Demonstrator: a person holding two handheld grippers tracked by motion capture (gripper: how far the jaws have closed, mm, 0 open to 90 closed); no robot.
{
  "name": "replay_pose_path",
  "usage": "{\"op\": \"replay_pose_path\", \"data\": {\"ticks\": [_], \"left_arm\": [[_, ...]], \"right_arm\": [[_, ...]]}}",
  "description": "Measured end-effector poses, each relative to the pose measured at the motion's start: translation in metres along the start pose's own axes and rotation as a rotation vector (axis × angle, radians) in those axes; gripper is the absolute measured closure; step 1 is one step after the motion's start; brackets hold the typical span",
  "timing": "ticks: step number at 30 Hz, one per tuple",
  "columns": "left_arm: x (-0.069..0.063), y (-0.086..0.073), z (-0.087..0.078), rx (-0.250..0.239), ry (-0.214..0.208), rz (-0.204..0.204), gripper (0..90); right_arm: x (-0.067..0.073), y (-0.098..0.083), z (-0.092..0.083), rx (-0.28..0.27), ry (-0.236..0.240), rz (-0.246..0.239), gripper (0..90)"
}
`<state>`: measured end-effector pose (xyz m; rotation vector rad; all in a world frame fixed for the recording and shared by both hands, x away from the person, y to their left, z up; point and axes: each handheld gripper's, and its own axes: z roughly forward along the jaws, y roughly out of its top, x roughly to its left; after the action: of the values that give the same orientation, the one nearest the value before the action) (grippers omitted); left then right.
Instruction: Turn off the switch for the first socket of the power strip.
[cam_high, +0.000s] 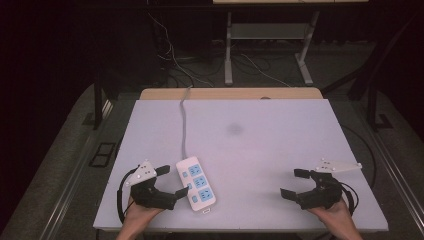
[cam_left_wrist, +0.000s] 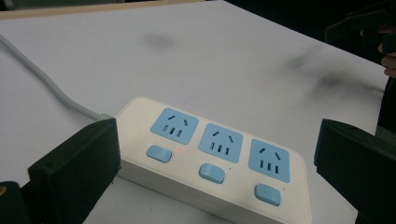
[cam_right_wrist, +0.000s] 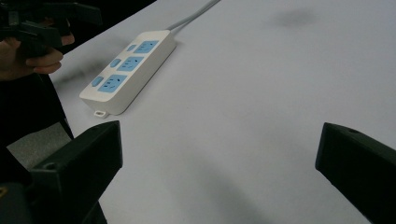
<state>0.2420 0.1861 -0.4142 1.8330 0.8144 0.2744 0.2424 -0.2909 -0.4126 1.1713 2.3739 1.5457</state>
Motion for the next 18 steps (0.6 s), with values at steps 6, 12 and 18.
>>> {"op": "replay_pose_path", "data": {"ticks": [6,12,18], "left_arm": [[-0.0013,0.0009,0.0003,0.006,-0.004,-0.001,0.0],[-0.0025,0.0023,0.0016,0.021,-0.015,0.003,0.0],[-0.0026,0.0054,-0.0015,0.040,-0.012,0.008,0.0]], "right_arm": [[-0.0006,-0.0004,0.0008,0.006,0.004,0.003,0.4],[0.0000,-0.0003,0.0020,0.011,0.006,-0.003,0.4],[0.0001,-0.0004,0.0017,0.013,0.003,-0.002,0.4]]}}
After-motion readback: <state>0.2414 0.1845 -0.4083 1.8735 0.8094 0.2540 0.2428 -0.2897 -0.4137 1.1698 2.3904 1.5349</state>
